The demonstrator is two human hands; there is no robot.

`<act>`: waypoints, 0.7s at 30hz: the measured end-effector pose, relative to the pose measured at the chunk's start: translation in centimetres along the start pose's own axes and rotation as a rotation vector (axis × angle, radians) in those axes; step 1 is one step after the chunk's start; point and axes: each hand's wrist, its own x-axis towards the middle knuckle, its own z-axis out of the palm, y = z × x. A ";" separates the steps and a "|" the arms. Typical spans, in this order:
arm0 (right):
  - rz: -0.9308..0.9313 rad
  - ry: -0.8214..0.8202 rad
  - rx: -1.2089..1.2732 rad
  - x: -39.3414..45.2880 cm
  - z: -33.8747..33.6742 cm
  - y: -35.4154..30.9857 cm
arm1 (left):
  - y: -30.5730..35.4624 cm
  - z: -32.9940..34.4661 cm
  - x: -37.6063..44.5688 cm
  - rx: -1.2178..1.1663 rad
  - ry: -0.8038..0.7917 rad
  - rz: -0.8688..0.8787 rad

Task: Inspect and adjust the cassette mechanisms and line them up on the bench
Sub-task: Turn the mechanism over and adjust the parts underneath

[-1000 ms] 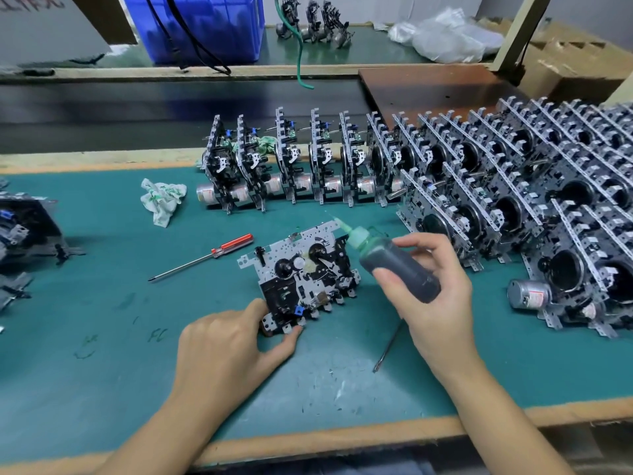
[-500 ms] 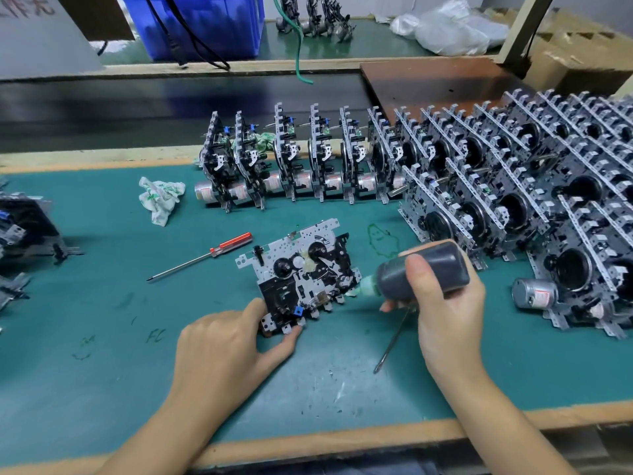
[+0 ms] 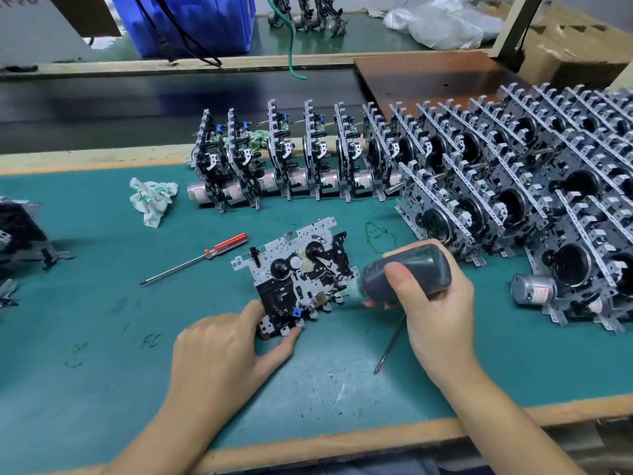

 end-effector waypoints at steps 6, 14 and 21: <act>0.015 0.006 0.022 0.0 0.2 0.0 | -0.1 0.1 -0.1 -0.002 -0.006 -0.004; 0.006 0.015 0.004 0.0 0.1 0.1 | -0.1 0.0 -0.1 -0.001 -0.010 -0.003; 0.005 -0.003 0.009 0.0 0.1 0.1 | 0.0 -0.1 0.0 -0.003 -0.004 0.004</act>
